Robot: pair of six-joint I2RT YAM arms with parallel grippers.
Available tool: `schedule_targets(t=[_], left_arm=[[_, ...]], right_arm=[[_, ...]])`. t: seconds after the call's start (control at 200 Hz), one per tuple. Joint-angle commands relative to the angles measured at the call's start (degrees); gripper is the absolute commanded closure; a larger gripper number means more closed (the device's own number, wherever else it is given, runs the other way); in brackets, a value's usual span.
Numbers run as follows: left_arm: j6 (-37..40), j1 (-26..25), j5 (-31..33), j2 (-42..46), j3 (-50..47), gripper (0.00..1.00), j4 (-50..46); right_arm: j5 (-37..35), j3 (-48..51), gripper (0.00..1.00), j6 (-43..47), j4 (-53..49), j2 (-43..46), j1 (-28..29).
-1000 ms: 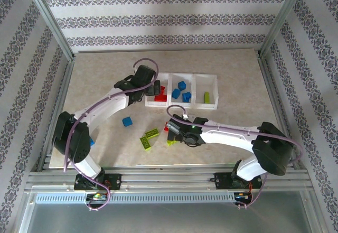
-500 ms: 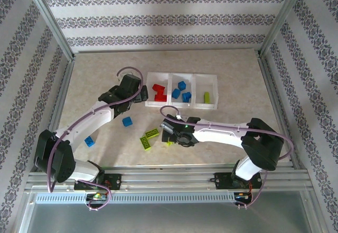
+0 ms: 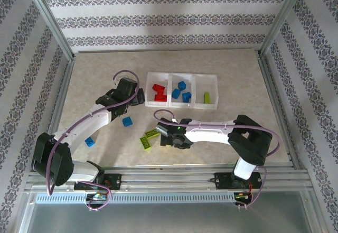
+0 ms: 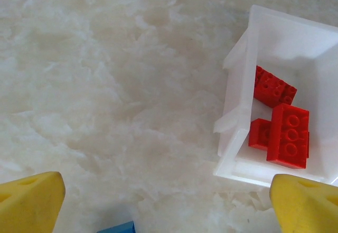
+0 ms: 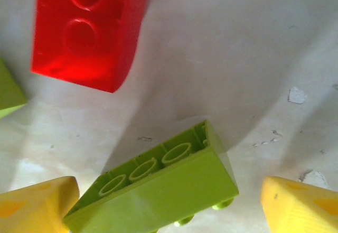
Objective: Sort the legos into containers by color
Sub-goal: Pick up the lego from the bottom-center of the table.
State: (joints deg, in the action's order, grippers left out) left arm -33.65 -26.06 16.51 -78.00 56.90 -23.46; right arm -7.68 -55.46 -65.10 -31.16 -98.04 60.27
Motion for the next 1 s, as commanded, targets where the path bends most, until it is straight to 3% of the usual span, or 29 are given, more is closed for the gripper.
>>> schedule_targets(t=[0.0, 0.355, 0.43, 0.6, 0.84, 0.994], left_arm=[[-1.37, 0.83, -0.68, 1.44, -0.99, 0.00, 1.75], [-2.12, 0.97, -1.30, 1.56, -2.22, 0.00, 2.28], [-2.21, 1.05, -1.53, 1.28, -2.18, 0.00, 2.37], [-2.47, 1.08, -1.95, 0.98, -2.18, 0.00, 2.55], [-2.56, 1.06, -2.38, 0.92, -2.36, 0.00, 2.46], [-2.83, 1.13, -2.48, 0.81, -2.92, 0.00, 2.72]], right_arm=[[0.12, -0.61, 0.21, -1.26, -1.36, -1.10, 1.06], [-1.00, -0.08, 0.45, -0.84, -1.76, -0.13, 1.12], [-1.24, -0.41, 0.45, -0.15, -1.37, -0.22, 1.08], [-2.29, -1.94, 0.35, 1.15, -1.36, -1.32, 0.83], [-4.39, -3.01, 0.34, 2.04, -0.73, -2.41, -1.01], [-5.65, -3.88, 0.38, 3.86, -1.60, -3.08, -1.87]])
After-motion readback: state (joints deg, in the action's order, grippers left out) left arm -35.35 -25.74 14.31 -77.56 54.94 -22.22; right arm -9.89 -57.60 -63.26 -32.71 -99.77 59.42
